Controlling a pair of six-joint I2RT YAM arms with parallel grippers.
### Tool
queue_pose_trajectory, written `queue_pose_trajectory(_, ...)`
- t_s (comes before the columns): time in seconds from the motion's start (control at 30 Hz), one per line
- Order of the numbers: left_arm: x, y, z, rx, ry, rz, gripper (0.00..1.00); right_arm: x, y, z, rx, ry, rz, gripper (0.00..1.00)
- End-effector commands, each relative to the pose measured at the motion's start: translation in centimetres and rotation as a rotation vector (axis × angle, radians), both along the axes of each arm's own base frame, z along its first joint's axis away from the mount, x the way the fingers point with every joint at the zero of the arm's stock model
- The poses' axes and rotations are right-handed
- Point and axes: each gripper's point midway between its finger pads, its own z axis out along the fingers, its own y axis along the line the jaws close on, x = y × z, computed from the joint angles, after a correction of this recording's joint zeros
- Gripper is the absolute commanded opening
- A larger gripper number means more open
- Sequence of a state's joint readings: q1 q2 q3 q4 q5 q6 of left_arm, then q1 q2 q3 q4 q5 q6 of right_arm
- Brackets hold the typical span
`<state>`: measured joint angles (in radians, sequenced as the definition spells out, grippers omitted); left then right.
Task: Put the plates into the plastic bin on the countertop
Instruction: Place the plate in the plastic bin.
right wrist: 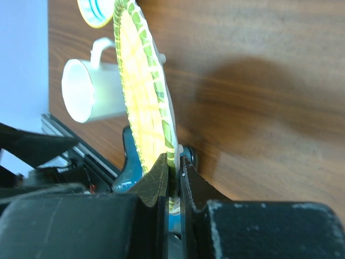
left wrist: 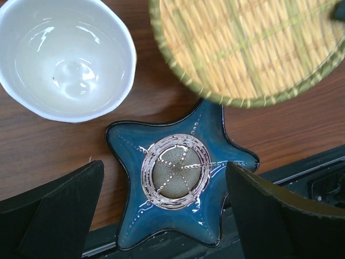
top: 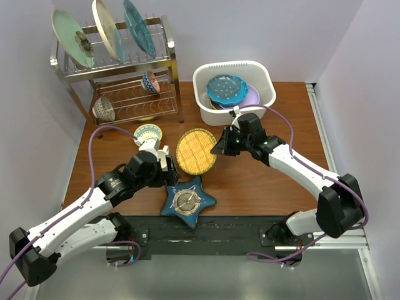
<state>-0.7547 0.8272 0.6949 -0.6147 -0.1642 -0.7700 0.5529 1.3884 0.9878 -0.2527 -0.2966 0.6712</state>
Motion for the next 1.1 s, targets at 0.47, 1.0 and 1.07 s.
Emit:
queue_pose_trajectory(0.47, -0.5, -0.9, -0.8, -0.048, 0.008, -0.037, 1.00, 11.4, -1.8, 9.9, 0.146, -0.177, -0.073, 0.00)
queue_pose_trajectory(1.0, -0.4, -1.2, -1.0, -0.040, 0.015, -0.046, 1.00, 20.8, -5.0, 13.0, 0.308, -0.211, -0.191, 0.00)
queue_pose_trajectory(1.07, -0.4, -1.1, -1.1, -0.038, 0.017, -0.046, 1.00, 21.7, -5.7, 13.1, 0.327, -0.206, -0.212, 0.00)
